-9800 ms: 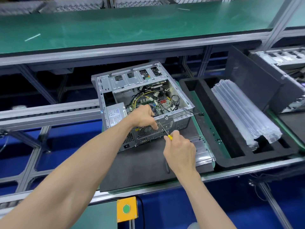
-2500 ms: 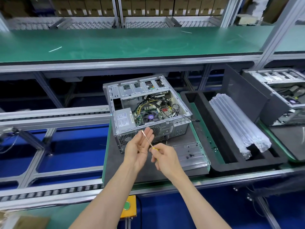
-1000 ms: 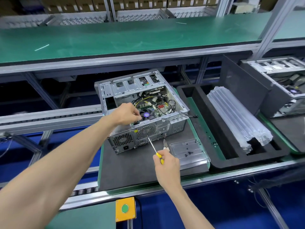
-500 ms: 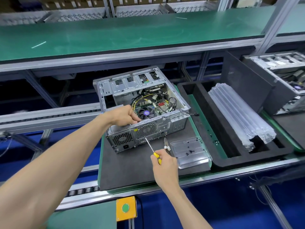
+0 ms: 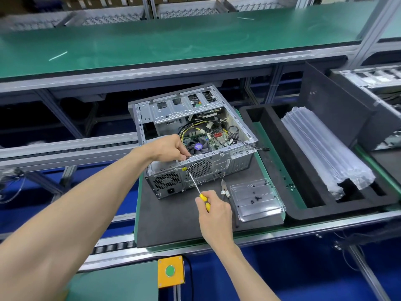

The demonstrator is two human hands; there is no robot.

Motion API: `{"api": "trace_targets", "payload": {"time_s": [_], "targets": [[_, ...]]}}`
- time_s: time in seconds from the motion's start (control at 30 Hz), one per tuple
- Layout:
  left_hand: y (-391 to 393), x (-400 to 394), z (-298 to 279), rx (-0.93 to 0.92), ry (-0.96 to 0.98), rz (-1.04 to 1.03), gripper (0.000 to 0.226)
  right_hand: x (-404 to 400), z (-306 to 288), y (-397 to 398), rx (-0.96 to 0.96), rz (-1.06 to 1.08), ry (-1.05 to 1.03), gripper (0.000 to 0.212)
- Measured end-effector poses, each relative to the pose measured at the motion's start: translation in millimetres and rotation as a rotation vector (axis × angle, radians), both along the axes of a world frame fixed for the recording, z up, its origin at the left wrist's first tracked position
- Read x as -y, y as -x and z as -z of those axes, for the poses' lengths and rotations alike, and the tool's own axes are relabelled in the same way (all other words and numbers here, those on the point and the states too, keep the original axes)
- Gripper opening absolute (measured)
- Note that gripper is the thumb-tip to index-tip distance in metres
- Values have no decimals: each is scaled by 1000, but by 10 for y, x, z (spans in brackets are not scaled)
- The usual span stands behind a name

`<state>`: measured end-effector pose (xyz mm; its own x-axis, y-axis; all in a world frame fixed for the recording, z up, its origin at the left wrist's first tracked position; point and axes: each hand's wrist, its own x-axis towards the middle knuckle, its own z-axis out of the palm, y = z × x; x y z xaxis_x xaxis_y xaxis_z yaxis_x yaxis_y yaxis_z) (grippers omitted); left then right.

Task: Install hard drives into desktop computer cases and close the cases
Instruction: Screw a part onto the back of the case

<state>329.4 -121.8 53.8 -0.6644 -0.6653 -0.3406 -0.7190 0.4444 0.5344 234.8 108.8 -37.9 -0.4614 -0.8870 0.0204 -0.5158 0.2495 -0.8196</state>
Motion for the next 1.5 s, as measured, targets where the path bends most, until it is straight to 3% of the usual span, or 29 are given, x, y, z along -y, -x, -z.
{"api": "trace_targets", "payload": {"time_s": [0.2, 0.37, 0.5, 0.57, 0.67, 0.8, 0.93, 1.0, 1.13, 1.2, 1.3, 1.43, 1.5], "targets": [[-59, -55, -60, -33, -120, -71, 15, 95, -132, -49, -11, -17, 75, 10], [-70, -94, -71, 89, -15, 21, 38, 78, -154, -76, -48, -33, 59, 14], [-69, -127, 64, 35, 33, -6, 28, 65, -199, -155, -56, 2, 65, 8], [-86, -138, 91, 4, 40, -20, 23, 54, -224, -200, -11, 60, 69, 18], [-99, -152, 91, -5, 52, -47, 39, 55, -247, -265, 24, 123, 68, 25], [-107, -173, 80, -13, 49, -54, 47, 57, -273, -271, -164, 159, 119, 16], [-114, -194, 89, -37, 97, -47, 51, 68, -344, -273, -379, 136, 51, 30], [-112, -201, 85, -30, 119, -40, 51, 81, -364, -253, -333, 148, 38, 33], [-131, -240, 72, -25, 159, -5, 58, 64, -345, -255, -39, 117, 18, 19], [-142, -252, 93, -40, 178, -23, 61, 46, -363, -271, -6, 150, 50, 21], [-138, -252, 124, -58, 183, -50, 59, 26, -396, -292, -181, 117, 58, 15], [-147, -286, 114, -61, 173, -36, 57, 64, -498, -286, -467, 108, -39, 29], [-146, -311, 93, -73, 166, -18, 56, 73, -505, -254, -387, 100, -45, 25]]}}
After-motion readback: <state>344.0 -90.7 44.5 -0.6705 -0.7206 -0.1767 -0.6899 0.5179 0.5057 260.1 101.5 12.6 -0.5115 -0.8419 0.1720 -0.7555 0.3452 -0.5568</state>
